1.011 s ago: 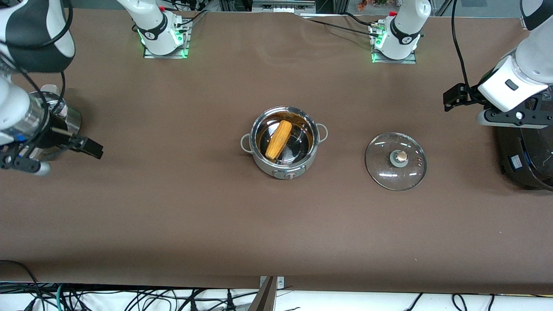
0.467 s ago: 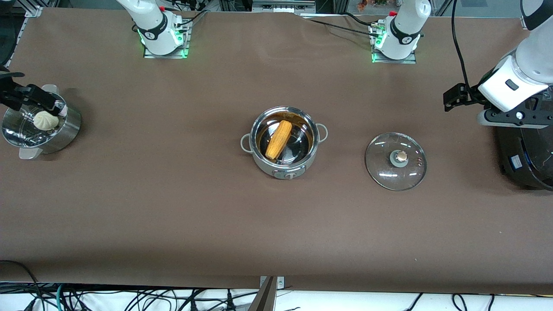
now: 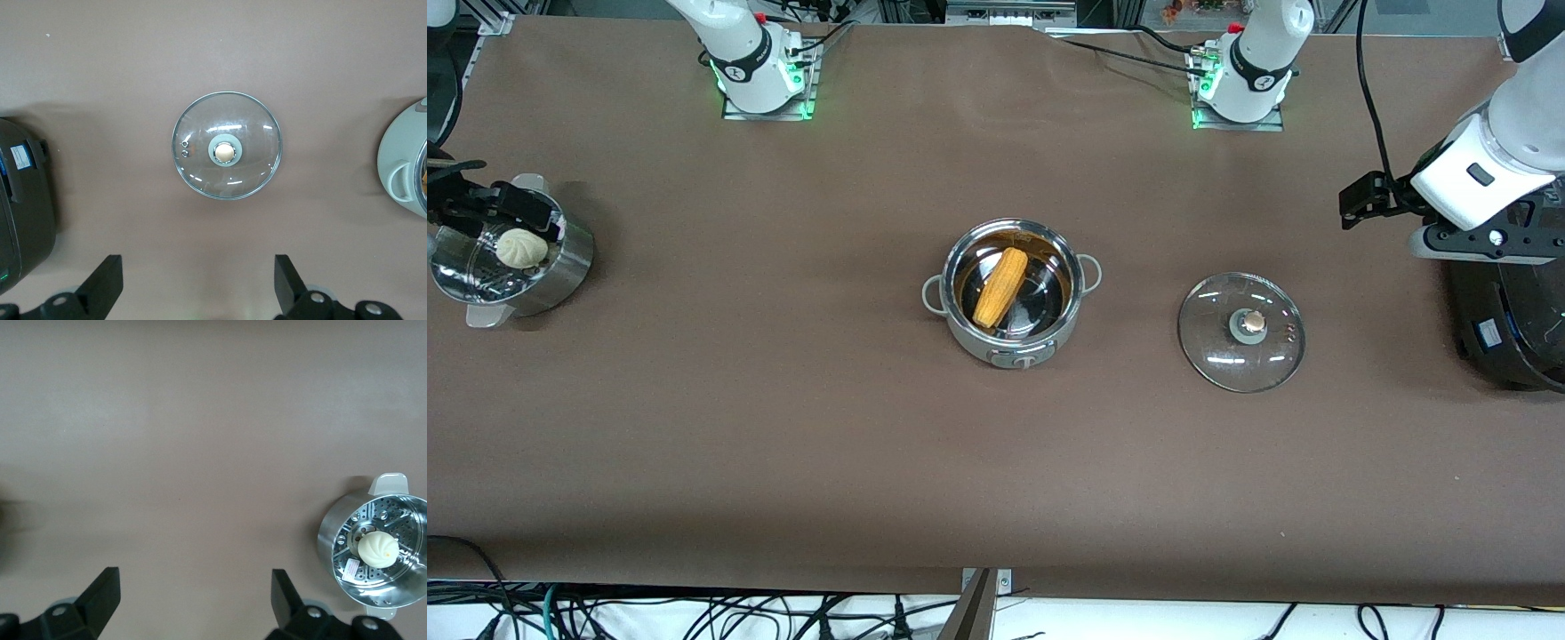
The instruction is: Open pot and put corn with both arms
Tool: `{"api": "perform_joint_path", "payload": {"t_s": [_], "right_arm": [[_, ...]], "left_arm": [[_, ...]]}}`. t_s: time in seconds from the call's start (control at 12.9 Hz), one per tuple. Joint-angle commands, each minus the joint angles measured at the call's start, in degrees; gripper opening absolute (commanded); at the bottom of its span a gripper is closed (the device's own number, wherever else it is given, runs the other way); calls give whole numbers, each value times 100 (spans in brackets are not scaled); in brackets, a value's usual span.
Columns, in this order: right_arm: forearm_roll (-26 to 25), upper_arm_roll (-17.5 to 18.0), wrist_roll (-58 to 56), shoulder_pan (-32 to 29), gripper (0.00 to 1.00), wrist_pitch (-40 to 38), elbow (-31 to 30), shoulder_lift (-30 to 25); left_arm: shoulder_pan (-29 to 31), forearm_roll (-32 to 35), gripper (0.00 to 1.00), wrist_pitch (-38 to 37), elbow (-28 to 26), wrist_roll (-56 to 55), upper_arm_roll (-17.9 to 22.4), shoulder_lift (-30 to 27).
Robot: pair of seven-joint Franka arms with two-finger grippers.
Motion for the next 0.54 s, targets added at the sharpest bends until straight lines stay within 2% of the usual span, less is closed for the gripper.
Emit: {"api": "perform_joint_path", "payload": {"t_s": [0.0, 0.47], "right_arm": [[98, -26, -94, 12, 100, -170, 234, 126], [116, -26, -111, -6, 100, -178, 348, 196]], "left_arm": [[34, -123, 100, -116, 164, -46, -28, 61], [34, -123, 100, -125, 164, -46, -28, 61]]}}
